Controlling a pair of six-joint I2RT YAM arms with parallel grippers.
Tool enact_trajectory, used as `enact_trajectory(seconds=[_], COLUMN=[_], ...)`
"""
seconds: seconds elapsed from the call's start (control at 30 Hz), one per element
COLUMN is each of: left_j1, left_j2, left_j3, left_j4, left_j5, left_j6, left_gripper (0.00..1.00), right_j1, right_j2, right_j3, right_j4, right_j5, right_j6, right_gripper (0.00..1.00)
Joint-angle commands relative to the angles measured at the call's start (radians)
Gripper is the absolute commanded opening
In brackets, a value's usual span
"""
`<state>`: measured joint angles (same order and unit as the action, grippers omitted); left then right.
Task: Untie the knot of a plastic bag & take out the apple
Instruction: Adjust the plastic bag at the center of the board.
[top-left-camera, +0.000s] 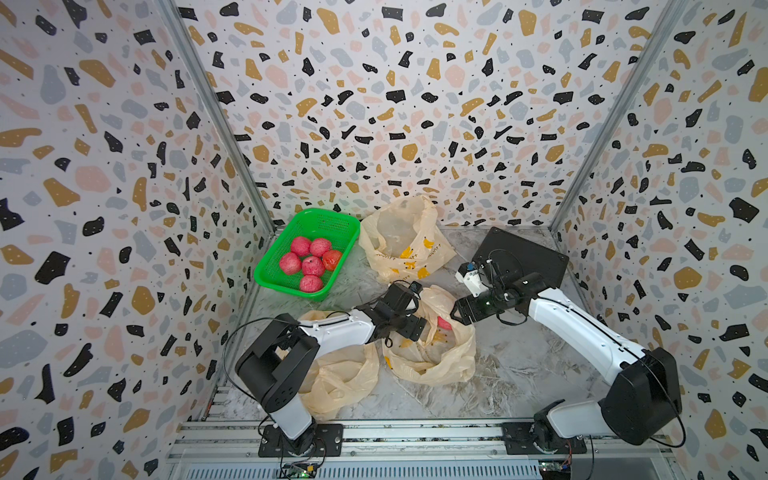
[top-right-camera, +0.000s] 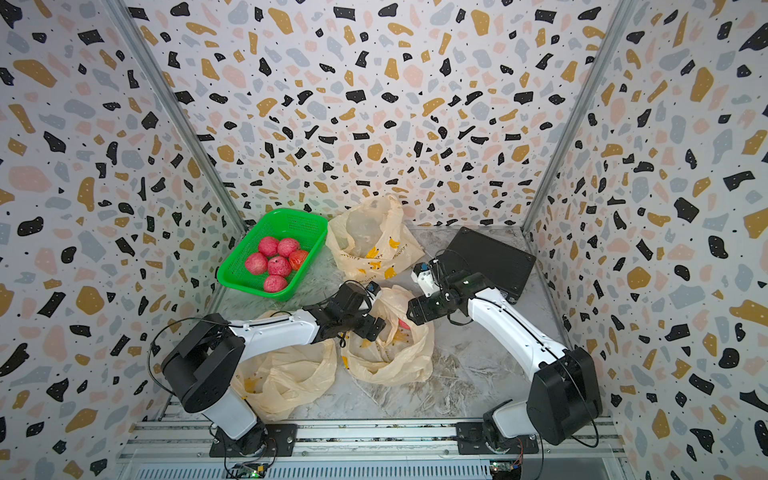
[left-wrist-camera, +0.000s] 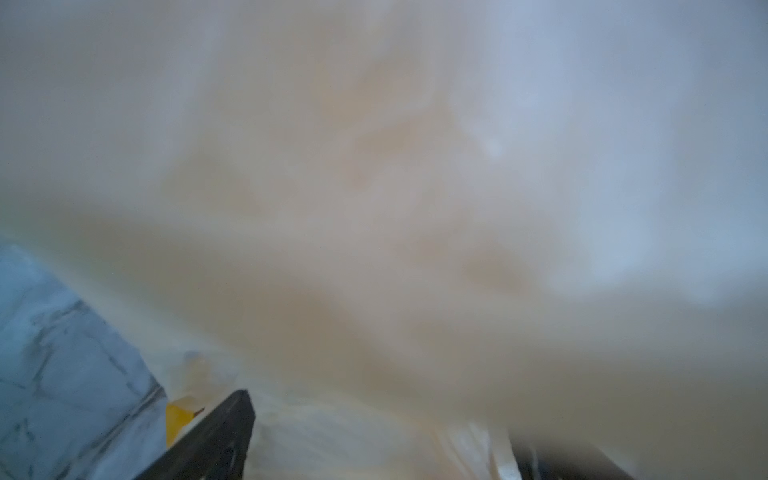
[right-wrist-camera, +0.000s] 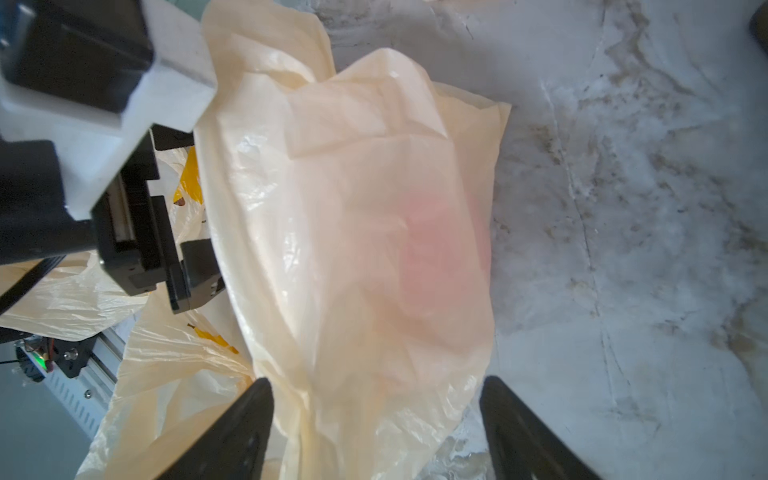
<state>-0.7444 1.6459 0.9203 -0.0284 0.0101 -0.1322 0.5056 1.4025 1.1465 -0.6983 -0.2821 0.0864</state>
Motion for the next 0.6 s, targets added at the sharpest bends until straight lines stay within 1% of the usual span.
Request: enact_trajectory(seconds=[0.0, 0.07, 0.13, 0.33, 0.43, 0.57], left_j1=[-0.009, -0.007, -0.007, -0.008, -0.009, -0.007], left_j2=[-0.042, -0.049, -0.053, -0.049, -0.037, -0.020], left_j3=[0.036, 0.041, 0.049, 0.074, 0.084, 0.101], left_j4=[0.019, 0.025, 0.030, 0.061, 0.080, 0.085], left_j5=[-0.019, -0.019, -0.017, -0.003, 0.004, 0.009], left_j6=[-0.013, -0.013, -0.015, -0.015, -0.017, -0.012], left_gripper=[0.95, 0.95, 0.95, 0.95, 0.95, 0.95], right_j1=[0.029, 0.032, 0.043, 0.132, 0.148, 0.152], right_j2=[-0.015, -0.015, 0.008, 0.085, 0.120, 0.065], right_j3=[0.011, -0.005, 0.003, 0.063, 0.077, 0.088], right_j4=[0.050, 0.097, 0.124, 0.130, 0.122, 0.096], right_j5=[0.093, 0.129, 0.143, 0.208, 0.226, 0.288], right_j6=[-0.082, -0.104, -0.128, -0.188, -0.186, -0.181], right_gripper=[0.84, 0.87, 0.87, 0.88, 0.88, 0.87])
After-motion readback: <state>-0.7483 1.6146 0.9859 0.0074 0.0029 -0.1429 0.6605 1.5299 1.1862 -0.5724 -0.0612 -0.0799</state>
